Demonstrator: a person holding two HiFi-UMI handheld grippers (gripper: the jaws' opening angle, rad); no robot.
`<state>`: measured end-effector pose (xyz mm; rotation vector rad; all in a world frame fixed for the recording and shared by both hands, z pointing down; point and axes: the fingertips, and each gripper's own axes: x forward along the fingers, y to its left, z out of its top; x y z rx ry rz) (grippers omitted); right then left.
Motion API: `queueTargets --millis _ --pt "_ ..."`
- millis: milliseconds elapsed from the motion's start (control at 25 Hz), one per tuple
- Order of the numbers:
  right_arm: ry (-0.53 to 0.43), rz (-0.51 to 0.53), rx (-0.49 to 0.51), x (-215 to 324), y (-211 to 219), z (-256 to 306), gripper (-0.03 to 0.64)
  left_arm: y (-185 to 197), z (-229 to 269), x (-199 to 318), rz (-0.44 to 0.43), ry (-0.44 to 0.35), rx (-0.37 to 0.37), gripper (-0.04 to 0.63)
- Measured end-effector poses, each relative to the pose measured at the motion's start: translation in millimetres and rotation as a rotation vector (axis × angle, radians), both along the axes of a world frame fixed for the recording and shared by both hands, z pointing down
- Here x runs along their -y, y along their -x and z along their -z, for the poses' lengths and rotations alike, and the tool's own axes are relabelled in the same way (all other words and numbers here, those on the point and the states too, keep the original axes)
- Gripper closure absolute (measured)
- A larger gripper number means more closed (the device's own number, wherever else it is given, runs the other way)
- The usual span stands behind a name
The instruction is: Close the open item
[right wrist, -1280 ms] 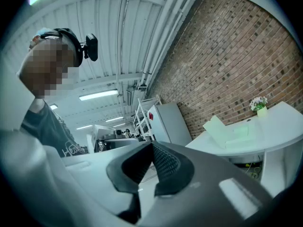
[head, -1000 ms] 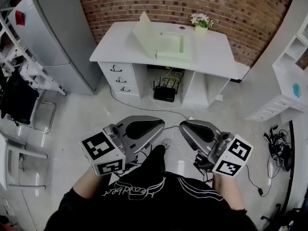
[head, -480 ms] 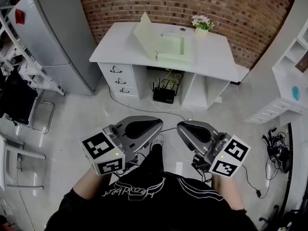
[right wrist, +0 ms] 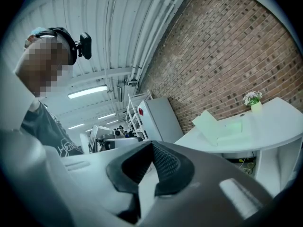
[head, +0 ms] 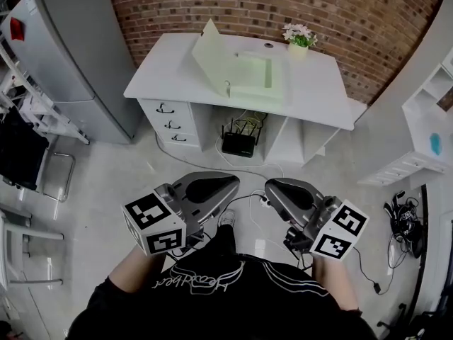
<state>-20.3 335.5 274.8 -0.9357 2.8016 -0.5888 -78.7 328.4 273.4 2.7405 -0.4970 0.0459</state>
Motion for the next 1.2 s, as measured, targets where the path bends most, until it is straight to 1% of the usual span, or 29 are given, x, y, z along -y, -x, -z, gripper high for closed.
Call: queueTargets --millis 160,440,600,800,960,1200 --pt "0.028 -0.015 0.007 45 -7 -8 0.614 -4 -10 49 0.001 0.053 -0.017 0.594" --pt "0.086 -0.033 0.039 122 -23 -22 0.613 -16 -30 128 -0.005 0.091 0.029 0.593" --pt "0.122 -0.072 0.085 165 -34 -32 0.614 -22 -40 171 -0.009 0.119 0.044 0.594" --pt "0.127 -0.096 0.091 209 -40 -34 0.614 -22 -43 220 -0.002 0.146 0.037 0.593" --pt "0.122 -0.113 0.091 237 -42 -33 0.614 -21 -40 251 -0.008 0.137 0.032 0.594" --pt "0.085 -0.14 0.084 253 -40 -21 0.614 -14 -29 273 -0.01 0.112 0.016 0.594"
